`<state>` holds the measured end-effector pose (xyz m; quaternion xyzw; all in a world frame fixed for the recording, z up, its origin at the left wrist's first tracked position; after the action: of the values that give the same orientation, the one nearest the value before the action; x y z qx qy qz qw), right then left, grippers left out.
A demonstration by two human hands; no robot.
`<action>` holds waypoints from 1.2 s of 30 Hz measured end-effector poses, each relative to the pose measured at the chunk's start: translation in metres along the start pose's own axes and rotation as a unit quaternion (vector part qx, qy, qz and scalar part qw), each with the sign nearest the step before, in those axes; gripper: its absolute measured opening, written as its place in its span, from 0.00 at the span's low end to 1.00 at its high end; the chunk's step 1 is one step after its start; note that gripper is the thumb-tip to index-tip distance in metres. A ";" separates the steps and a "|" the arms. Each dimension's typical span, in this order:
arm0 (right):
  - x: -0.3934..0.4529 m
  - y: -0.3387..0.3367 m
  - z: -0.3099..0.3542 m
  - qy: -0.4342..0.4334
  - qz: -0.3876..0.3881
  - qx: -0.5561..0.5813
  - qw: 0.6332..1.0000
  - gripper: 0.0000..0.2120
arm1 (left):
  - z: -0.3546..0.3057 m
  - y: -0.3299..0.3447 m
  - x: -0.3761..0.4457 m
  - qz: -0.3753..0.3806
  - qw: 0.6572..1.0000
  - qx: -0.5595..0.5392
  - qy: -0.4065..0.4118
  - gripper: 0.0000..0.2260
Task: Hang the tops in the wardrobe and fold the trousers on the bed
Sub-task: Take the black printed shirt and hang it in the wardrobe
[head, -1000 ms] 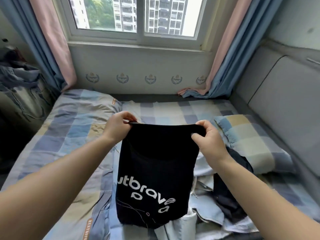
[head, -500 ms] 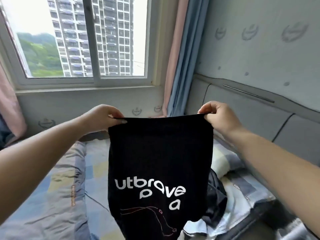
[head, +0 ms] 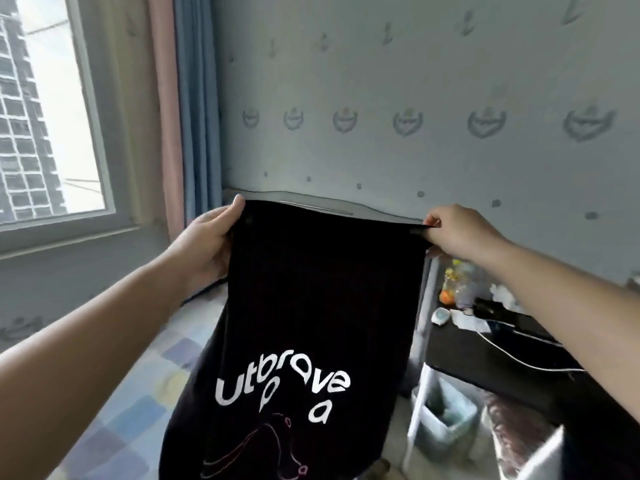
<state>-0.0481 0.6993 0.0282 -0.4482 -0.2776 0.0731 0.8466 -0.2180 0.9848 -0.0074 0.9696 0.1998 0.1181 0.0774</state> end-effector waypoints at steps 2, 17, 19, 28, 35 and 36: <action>-0.018 -0.024 -0.031 0.080 0.001 0.101 0.992 0.08 | 0.006 0.044 0.008 0.030 0.998 -0.047 -0.012 0.16; -0.166 -0.208 -0.234 0.244 -0.178 0.616 0.727 0.08 | 0.068 0.382 0.028 0.208 0.915 -0.328 -0.109 0.16; -0.185 -0.244 -0.266 0.235 -0.216 0.630 0.708 0.08 | 0.080 0.434 0.027 0.211 0.894 -0.376 -0.120 0.13; -0.258 -0.369 -0.367 0.211 -0.419 0.618 0.631 0.13 | 0.107 0.634 -0.019 0.223 0.825 -0.482 -0.195 0.13; -0.316 -0.446 -0.418 0.185 -0.538 0.582 0.581 0.06 | 0.094 0.760 -0.076 0.320 0.778 -0.475 -0.258 0.14; -0.322 -0.456 -0.423 0.183 -0.544 0.568 0.589 0.07 | 0.094 0.774 -0.086 0.348 0.776 -0.461 -0.253 0.14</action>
<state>-0.1475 0.0075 0.0749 0.3545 -0.2107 -0.3422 0.8443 0.0155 0.2370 0.0382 0.8158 -0.2567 -0.0350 0.5170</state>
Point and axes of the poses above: each hand's wrist, its own x-axis towards the middle knuckle, its own y-axis out of the palm, z = x × y, the point moved 4 cm from there along x, towards the middle knuckle, and after that the axes turned 2 degrees about -z, right-handed, at the moved point
